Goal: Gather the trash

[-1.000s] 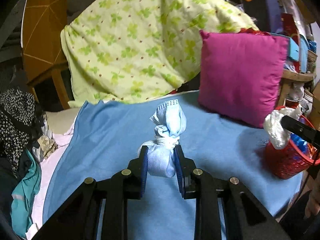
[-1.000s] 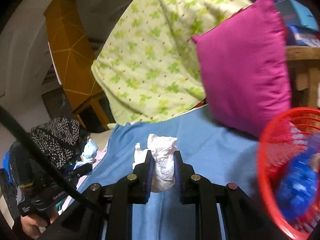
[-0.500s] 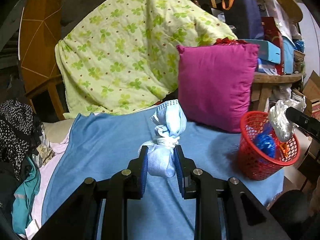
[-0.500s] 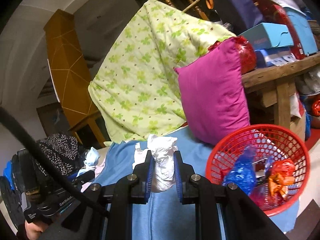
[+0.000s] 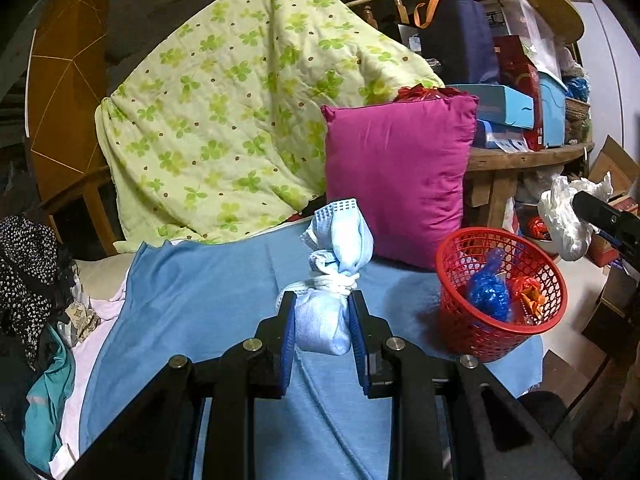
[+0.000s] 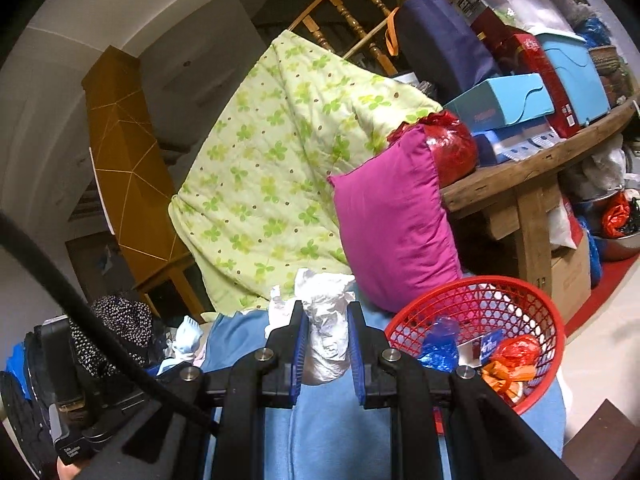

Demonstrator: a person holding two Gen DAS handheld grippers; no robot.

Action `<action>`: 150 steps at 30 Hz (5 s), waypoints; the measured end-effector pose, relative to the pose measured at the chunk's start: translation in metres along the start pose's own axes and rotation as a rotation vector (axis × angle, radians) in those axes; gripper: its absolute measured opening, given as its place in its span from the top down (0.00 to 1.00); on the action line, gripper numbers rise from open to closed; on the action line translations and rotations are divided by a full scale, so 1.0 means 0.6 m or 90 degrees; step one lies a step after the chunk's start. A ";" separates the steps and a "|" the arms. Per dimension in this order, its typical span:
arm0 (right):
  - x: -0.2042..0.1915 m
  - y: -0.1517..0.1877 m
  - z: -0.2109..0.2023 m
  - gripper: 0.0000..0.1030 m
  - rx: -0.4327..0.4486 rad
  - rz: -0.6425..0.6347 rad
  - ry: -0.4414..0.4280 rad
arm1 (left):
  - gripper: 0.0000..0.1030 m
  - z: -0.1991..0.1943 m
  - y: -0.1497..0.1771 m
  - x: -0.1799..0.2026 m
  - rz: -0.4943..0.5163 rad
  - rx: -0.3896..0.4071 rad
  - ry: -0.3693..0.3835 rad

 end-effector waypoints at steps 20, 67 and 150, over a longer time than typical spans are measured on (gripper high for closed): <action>0.022 -0.031 -0.045 0.80 0.029 -0.002 0.008 | 0.74 -0.017 -0.015 0.044 0.025 0.005 0.023; 0.056 -0.011 -0.062 0.80 0.015 0.013 0.033 | 0.74 0.014 0.022 0.082 0.033 -0.035 0.057; 0.149 -0.018 -0.113 0.80 0.034 0.075 0.072 | 0.74 0.028 0.024 0.215 0.109 -0.053 0.126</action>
Point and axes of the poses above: each gripper's, at about its wrist camera, not at the fingertips, and z roughly the way its jaws point, x to its right, y to its underside, the point moved 10 cm from there along z, roughly the way its jaws point, and after that the axes turned 8 degrees about x, right-handed, at the moved point
